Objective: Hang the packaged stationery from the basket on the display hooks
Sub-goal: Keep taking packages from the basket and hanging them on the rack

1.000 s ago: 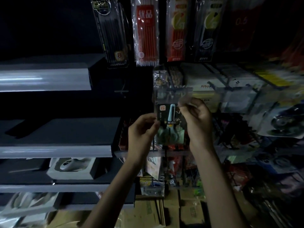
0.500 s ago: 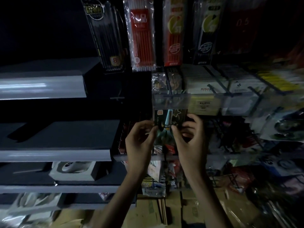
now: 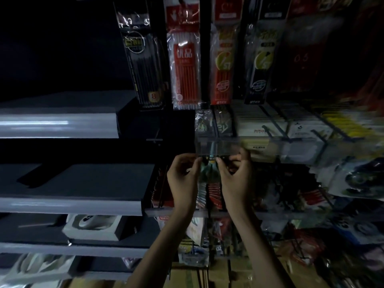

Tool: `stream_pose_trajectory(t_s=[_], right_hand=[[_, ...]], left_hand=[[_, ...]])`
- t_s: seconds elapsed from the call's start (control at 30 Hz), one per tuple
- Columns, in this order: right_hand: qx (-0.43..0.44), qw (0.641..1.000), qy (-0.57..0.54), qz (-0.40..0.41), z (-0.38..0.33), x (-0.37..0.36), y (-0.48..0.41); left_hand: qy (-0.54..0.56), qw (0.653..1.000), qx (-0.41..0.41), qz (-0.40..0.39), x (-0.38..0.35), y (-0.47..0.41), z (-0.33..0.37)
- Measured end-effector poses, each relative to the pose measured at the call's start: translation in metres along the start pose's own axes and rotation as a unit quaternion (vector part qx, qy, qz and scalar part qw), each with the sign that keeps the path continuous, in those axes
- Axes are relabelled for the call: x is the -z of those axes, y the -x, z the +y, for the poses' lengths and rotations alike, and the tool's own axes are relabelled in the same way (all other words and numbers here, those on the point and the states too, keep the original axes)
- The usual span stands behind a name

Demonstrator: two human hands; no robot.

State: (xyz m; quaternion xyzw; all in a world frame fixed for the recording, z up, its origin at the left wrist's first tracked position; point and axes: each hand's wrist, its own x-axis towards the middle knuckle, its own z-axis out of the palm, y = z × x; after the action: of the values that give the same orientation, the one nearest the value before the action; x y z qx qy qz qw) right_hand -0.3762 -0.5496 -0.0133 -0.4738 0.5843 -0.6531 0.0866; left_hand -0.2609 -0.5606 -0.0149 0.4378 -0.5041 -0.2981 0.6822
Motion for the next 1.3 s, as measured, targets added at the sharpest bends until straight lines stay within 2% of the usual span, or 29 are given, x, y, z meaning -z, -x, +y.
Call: stream_pose_trajectory(t_s=[0.57,0.8,1.0,1.13,1.3], right_hand=[[-0.035,0.998,0.042,-0.018,0.04,0.008,0.024],[-0.041,0.998,0.054,-0.012,0.03,0.003,0.015],[-0.034,0.998,0.054,-0.026,0.041,0.005,0.023],[-0.057,0.996,0.05,-0.049,0.043,0.003,0.024],[-0.035,0.996,0.042,-0.077,0.036,-0.006,0.026]], left_hand=[[-0.068,0.994,0.079,-0.034,0.006,0.021,-0.035],[-0.05,0.996,0.072,-0.022,0.004,0.012,-0.027],[-0.073,0.994,0.075,-0.028,0.009,0.021,-0.042],[-0.041,0.995,0.09,-0.013,0.006,0.018,-0.036],[-0.015,0.996,0.081,-0.043,0.002,0.022,-0.025]])
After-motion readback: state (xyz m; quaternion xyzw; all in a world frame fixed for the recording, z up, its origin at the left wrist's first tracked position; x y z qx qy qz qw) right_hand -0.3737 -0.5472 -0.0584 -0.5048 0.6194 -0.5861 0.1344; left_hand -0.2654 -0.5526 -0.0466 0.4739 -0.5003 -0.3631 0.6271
